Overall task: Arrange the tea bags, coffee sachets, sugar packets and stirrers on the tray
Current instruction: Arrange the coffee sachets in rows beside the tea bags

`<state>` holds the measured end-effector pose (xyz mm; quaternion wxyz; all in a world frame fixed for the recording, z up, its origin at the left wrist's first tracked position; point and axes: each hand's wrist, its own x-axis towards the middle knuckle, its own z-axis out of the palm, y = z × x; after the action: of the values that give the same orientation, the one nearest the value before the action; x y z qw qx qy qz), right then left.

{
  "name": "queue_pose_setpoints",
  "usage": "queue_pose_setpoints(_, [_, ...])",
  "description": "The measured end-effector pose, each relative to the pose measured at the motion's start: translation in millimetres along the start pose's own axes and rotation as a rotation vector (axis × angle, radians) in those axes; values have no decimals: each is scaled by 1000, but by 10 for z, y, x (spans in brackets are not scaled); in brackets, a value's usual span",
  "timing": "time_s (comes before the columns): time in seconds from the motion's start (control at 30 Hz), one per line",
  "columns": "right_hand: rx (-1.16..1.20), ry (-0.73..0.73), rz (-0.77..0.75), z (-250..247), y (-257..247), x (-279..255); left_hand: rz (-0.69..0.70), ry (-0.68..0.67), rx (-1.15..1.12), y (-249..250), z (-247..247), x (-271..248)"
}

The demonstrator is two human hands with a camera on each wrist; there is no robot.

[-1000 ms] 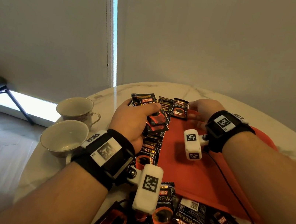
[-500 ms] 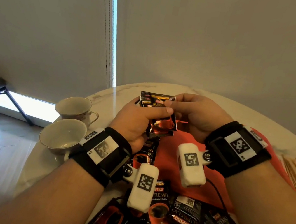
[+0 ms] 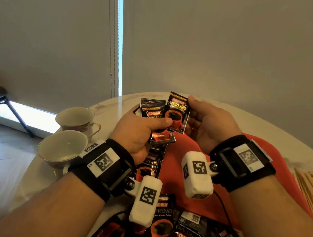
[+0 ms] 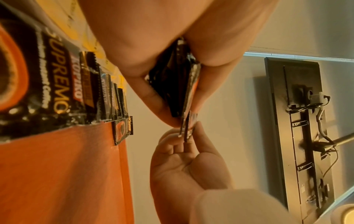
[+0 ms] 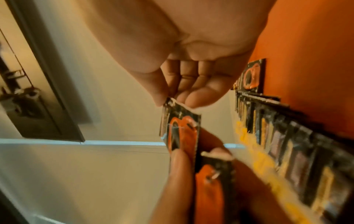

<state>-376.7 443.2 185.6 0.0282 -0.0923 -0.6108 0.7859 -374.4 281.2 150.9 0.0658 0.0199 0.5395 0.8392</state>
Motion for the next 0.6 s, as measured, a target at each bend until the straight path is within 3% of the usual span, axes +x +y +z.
queue_pose_setpoints(0.13, [-164, -175, 12, -19, -11, -38, -26, 62, -31, 6, -20, 38])
queue_pose_setpoints(0.23, [-188, -162, 13, 5, -3, -33, -51, 96, -44, 5, -19, 51])
queue_pose_setpoints(0.47, [50, 174, 18, -262, -14, 226, -119, 128, -76, 20, -45, 83])
queue_pose_setpoints(0.6, [-171, 295, 157, -517, 113, 538, -119, 170, -82, 29, -51, 91])
